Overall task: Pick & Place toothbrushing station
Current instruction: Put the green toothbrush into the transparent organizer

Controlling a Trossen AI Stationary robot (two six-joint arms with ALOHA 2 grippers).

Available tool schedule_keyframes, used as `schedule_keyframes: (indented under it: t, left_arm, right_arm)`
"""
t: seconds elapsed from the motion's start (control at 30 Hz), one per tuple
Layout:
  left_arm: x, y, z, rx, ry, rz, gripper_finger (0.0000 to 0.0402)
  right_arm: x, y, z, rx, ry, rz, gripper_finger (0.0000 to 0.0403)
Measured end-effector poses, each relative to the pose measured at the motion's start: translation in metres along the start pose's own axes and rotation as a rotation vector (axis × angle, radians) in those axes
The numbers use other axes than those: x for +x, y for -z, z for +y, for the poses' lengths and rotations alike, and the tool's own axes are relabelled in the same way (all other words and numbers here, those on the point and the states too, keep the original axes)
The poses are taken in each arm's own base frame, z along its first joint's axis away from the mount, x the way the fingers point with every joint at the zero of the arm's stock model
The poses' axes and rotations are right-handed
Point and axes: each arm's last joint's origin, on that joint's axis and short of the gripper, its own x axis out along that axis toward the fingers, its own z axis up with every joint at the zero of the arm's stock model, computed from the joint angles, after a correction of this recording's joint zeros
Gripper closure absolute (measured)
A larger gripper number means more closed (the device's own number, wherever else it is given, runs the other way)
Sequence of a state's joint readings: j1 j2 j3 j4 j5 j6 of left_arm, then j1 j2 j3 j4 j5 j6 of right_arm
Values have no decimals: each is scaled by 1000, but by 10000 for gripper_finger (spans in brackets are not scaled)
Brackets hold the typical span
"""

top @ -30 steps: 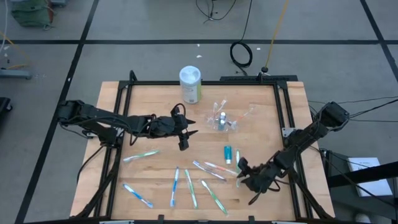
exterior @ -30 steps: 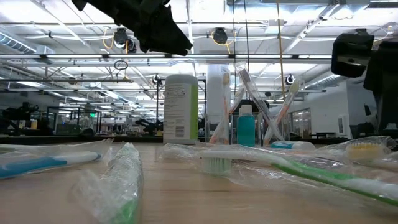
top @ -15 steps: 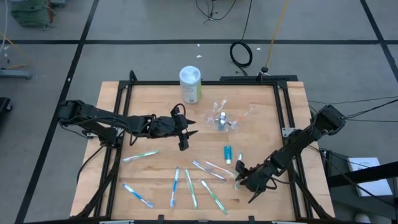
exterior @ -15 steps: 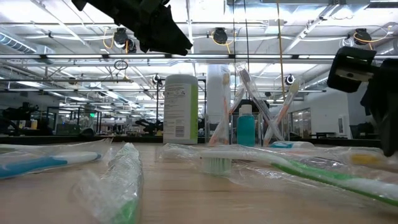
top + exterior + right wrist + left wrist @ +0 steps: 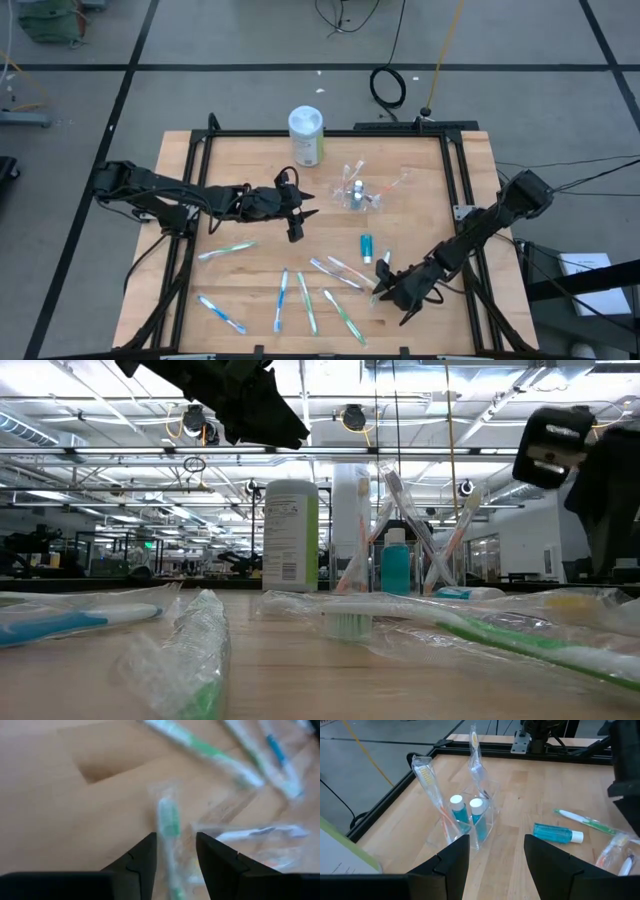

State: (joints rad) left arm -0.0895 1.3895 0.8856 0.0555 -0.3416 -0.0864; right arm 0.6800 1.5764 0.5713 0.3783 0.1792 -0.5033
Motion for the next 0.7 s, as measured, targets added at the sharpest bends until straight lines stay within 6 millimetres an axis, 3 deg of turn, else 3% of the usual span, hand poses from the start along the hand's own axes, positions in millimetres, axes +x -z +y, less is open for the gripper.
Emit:
schedule_keyframes:
  t: [0.33,0.7]
  left_arm:
    - [0,0,0,-5,0,0,206]
    - [0,0,0,-13,1,2,206]
  right_arm:
    - [19,7,7,4,-40,-20,317]
    - [18,10,-4,397,-7,-23,384]
